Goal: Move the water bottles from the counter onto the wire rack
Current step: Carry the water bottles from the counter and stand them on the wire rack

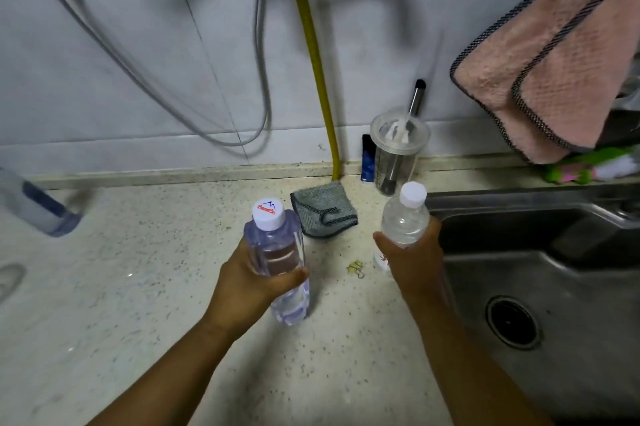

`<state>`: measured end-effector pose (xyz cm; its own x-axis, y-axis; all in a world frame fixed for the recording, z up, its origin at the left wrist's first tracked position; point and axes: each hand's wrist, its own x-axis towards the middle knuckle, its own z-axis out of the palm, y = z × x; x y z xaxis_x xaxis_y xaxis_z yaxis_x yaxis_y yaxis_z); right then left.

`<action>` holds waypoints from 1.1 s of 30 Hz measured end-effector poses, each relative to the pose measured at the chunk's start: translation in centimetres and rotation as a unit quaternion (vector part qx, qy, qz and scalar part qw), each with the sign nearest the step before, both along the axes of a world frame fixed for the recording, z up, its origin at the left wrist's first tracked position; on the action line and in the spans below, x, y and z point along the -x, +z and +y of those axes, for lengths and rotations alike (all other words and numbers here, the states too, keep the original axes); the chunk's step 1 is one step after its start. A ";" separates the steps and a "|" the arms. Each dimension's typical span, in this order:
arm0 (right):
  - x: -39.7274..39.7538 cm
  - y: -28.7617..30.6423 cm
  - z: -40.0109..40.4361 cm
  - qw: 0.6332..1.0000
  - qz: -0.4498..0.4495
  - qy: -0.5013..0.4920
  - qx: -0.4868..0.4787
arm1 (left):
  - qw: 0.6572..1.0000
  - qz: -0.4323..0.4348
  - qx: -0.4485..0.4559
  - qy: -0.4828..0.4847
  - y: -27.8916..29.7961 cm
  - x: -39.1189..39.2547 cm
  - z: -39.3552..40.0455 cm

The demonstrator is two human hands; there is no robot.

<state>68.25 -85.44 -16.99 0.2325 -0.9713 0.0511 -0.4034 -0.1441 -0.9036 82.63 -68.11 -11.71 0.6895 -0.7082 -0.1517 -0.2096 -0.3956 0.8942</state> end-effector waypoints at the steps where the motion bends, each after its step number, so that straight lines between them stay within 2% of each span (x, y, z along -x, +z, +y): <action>1: 0.2 0.0 -0.1 1.000 0.005 0.005 0.005 | 1.000 0.000 0.001 -0.001 0.1 0.3 0.2; 7: 4.4 0.1 3.0 0.998 0.014 0.046 -0.029 | 0.998 -0.025 -0.008 -0.052 1.2 1.8 1.9; 14: 12.2 2.8 11.7 0.997 0.009 0.019 -0.069 | 0.971 -0.105 -0.030 -0.211 2.4 4.7 3.5; 17: 15.5 4.6 16.8 0.997 -0.032 -0.066 -0.034 | 0.949 -0.124 -0.014 -0.288 2.1 7.1 4.1; 20: 19.0 5.5 22.1 0.984 -0.033 -0.173 -0.004 | 0.921 -0.132 -0.007 -0.367 1.7 11.2 5.3; 22: 21.3 6.0 25.3 0.974 -0.022 -0.225 0.003 | 0.902 -0.108 0.014 -0.419 1.7 14.2 6.1; 27: 28.4 7.3 33.2 0.932 -0.033 -0.361 -0.006 | 0.841 -0.087 0.036 -0.533 2.3 22.7 8.8; 31: 34.8 7.7 40.3 0.888 -0.048 -0.458 0.002 | 0.776 -0.097 0.009 -0.623 2.2 30.9 11.2; 33: 38.0 7.8 43.7 0.870 -0.049 -0.490 0.010 | 0.756 -0.088 0.000 -0.648 2.4 35.2 12.9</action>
<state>30.23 -41.79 -9.23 -0.7138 -0.6990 0.0434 -0.2621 0.2092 -0.9421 47.43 -55.18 -9.33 -0.5743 -0.8068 -0.1389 -0.5382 0.2442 0.8067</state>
